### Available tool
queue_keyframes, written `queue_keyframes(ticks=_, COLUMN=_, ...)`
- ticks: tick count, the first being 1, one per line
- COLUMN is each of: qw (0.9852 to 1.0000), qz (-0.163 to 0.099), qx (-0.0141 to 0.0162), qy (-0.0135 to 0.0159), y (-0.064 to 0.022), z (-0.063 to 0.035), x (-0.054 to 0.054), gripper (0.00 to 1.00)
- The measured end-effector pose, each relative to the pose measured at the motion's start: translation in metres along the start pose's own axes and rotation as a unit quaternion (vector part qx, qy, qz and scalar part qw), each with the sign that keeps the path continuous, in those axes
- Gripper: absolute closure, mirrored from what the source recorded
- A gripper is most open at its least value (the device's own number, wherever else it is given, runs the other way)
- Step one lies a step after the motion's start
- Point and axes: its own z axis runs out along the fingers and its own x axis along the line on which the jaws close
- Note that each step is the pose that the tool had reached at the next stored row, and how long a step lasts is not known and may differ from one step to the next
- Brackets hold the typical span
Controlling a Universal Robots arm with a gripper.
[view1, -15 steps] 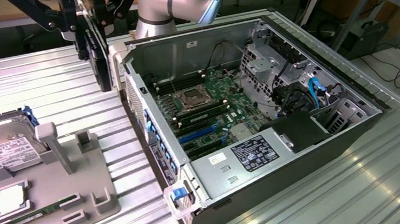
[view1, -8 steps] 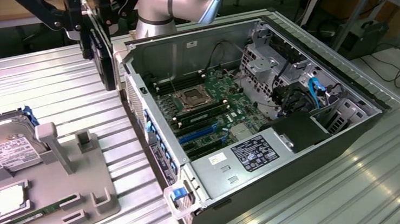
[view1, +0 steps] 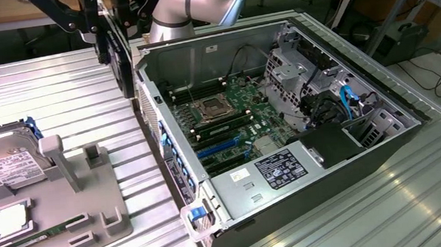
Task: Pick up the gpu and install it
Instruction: 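Pick up the gpu and move the gpu toward the slot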
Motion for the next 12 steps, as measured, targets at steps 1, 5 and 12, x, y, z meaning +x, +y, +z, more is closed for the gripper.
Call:
queue_keyframes(ticks=1, qw=1.0000, qz=0.000, qx=0.0000, qy=0.0000, y=0.0000, z=0.0000, x=-0.001, gripper=0.72)
queue_keyframes(ticks=5, qw=1.0000, qz=0.000, qx=0.0000, qy=0.0000, y=-0.0002, z=0.0000, x=-0.004, gripper=0.72)
queue_keyframes(ticks=12, qw=1.0000, qz=0.000, qx=0.0001, qy=0.0000, y=-0.0006, z=0.0008, x=-0.013, gripper=0.72)
